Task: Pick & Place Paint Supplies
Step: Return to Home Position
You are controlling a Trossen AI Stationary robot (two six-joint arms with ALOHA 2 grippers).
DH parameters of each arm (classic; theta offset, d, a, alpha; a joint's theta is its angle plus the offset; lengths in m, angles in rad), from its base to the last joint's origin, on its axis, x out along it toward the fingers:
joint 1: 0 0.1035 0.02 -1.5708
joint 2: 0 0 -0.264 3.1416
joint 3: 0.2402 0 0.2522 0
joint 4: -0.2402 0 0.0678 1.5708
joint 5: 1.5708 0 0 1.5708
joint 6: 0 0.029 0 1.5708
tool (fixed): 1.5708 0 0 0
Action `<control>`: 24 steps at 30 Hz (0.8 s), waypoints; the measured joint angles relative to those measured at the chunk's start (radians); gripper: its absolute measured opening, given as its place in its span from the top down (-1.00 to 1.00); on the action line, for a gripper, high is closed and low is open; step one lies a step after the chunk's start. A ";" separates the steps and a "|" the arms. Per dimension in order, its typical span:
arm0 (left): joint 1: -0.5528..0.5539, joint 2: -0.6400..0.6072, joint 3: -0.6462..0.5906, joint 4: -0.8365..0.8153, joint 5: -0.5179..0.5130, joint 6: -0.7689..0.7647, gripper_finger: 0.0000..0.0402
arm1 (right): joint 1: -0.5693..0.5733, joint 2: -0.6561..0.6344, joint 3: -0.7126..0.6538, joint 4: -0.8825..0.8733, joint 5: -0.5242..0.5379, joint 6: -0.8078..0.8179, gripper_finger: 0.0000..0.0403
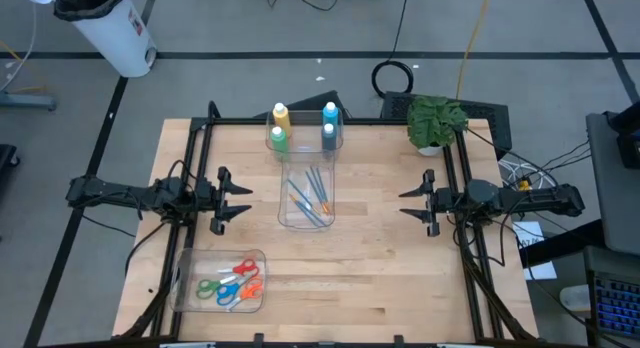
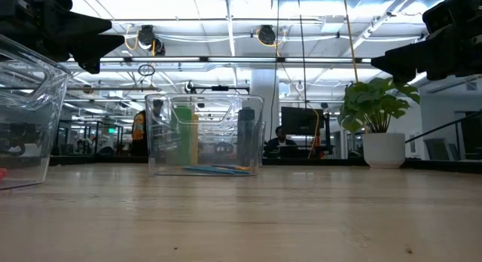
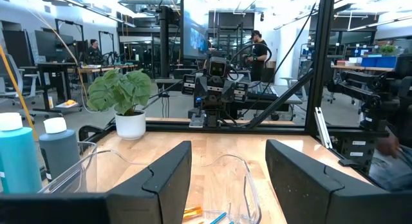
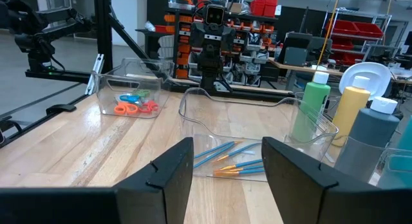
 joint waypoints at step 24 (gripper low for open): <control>0.000 0.000 0.000 0.000 0.000 0.000 -0.03 | 0.000 0.000 0.000 0.000 0.000 0.000 0.14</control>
